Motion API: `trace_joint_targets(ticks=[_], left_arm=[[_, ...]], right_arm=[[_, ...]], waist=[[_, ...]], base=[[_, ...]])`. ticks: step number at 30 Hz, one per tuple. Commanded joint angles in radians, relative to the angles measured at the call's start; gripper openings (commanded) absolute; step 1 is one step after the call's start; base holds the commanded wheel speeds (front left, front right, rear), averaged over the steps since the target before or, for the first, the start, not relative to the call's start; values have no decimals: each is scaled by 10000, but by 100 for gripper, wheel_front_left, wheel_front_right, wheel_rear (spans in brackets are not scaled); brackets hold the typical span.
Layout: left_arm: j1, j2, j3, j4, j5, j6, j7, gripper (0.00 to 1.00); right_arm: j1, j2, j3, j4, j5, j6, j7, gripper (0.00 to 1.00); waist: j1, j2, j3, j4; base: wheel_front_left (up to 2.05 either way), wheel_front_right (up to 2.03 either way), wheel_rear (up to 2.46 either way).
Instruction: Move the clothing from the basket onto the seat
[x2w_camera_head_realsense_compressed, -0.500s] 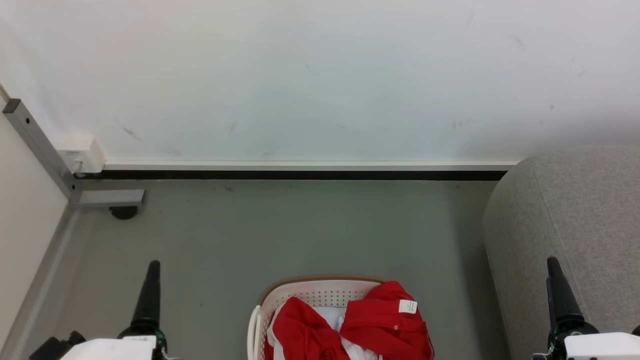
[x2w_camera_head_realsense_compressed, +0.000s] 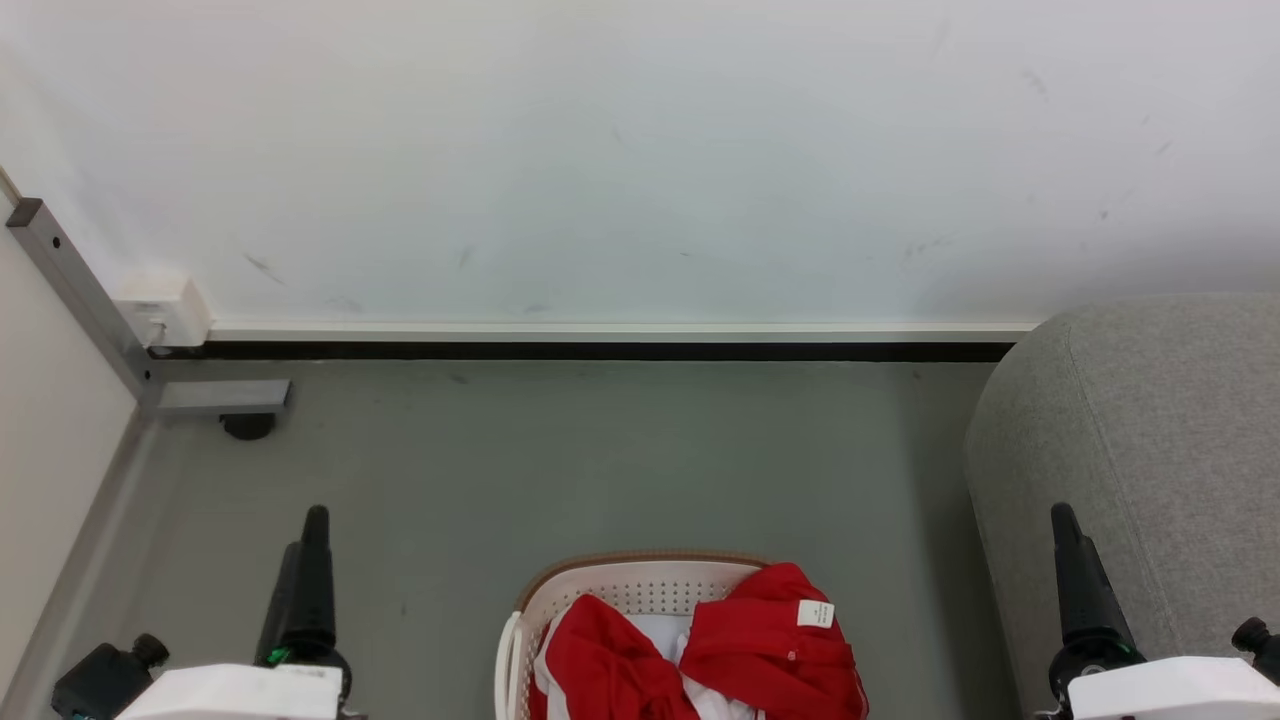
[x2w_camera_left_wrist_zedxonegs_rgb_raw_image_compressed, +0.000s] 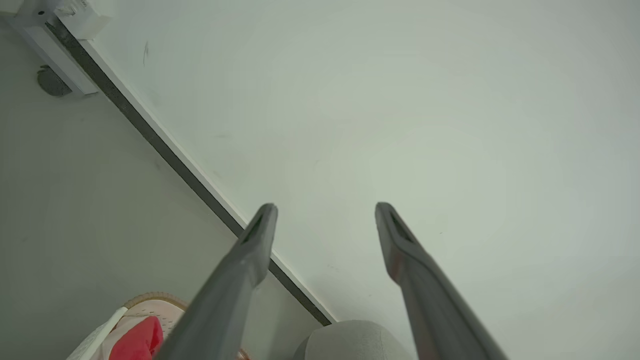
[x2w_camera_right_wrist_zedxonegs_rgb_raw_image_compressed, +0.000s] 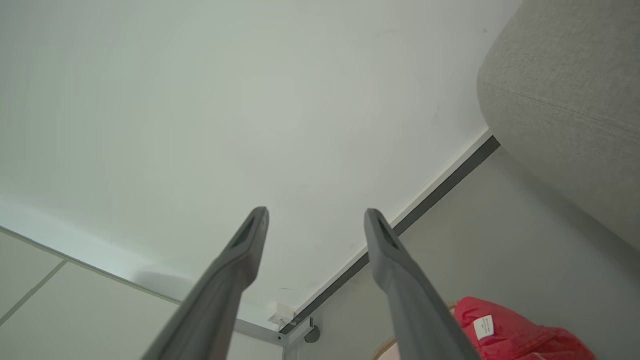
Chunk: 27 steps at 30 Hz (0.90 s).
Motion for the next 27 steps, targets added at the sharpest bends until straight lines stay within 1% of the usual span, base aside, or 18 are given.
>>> trace_joint_targets(ticks=[1,9,13,19,27], left_arm=[[-162,104,-26,-231,603,6,-109,100],[-107,117,-243,-379,2497,218,-377,100],[-81,121,-320,-378,3323,339,-505,100],[-54,127,-456,-284,4395,414,-659,100],[-60,147,-588,-136,5543,504,-882,100]], right_arm=[[-273,-108,91,-163,-502,-7,-118,100],[-312,-117,137,-196,-2183,-9,-374,100],[-328,-118,271,-158,-3146,-9,-487,100],[-355,-124,431,-106,-4260,-10,-664,100],[-397,-131,622,-5,-5223,-11,-885,100]], waist=[[0,0,-2,-8],[0,0,6,-25],[0,0,12,-27],[0,0,9,-27],[0,0,9,-26]], base=[[0,0,0],[0,0,0],[0,0,0],[0,0,0],[0,0,0]])
